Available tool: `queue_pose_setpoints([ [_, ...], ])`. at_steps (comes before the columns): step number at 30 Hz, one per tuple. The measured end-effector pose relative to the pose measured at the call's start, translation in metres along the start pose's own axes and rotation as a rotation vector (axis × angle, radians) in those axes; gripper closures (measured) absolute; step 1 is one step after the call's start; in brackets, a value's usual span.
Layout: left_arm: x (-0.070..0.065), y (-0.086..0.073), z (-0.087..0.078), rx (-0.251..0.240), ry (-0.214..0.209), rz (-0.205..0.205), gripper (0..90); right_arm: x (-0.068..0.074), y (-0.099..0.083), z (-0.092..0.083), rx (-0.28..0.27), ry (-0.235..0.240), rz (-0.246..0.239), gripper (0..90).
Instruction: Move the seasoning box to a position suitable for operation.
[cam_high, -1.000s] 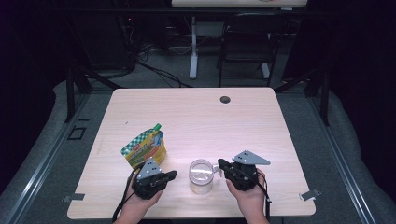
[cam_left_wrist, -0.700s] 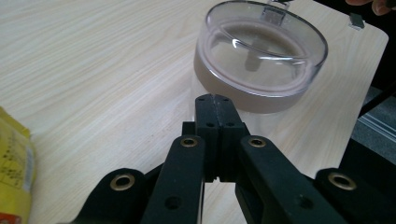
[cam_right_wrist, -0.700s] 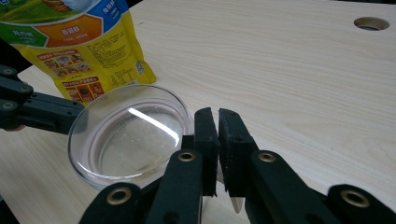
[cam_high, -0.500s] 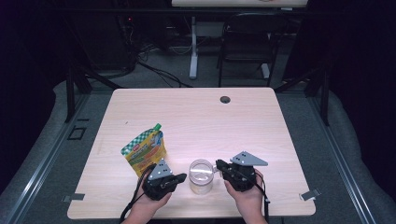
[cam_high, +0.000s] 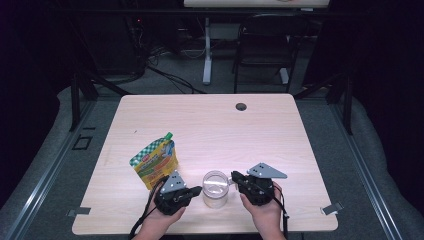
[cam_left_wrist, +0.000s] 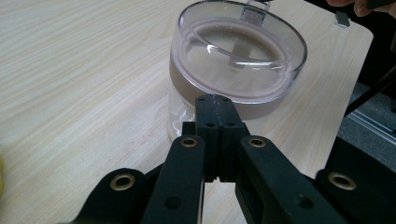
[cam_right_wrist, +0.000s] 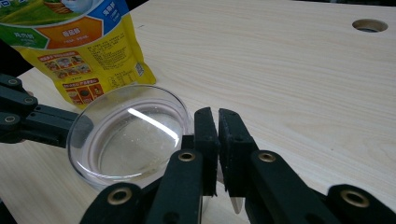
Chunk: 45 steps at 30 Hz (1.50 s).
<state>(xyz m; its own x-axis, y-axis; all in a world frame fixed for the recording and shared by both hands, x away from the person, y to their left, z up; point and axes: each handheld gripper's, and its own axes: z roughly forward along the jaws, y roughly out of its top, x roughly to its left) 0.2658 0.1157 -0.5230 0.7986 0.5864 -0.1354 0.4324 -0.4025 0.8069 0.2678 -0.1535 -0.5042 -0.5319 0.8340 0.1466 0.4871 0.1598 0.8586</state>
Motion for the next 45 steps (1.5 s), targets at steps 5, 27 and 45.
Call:
queue_pose_setpoints([
  [5,0.0,-0.001,0.001,0.019,-0.001,0.004,90.0,0.0,0.0,0.0,-0.001,0.003,-0.004,86.6],
  [27,0.001,0.006,-0.005,-0.018,-0.007,-0.002,90.0,0.001,-0.002,-0.002,0.0,0.001,-0.011,84.7],
  [45,-0.007,0.028,-0.006,-0.035,-0.013,0.028,90.0,0.007,-0.002,-0.018,0.025,-0.005,-0.067,78.7],
])
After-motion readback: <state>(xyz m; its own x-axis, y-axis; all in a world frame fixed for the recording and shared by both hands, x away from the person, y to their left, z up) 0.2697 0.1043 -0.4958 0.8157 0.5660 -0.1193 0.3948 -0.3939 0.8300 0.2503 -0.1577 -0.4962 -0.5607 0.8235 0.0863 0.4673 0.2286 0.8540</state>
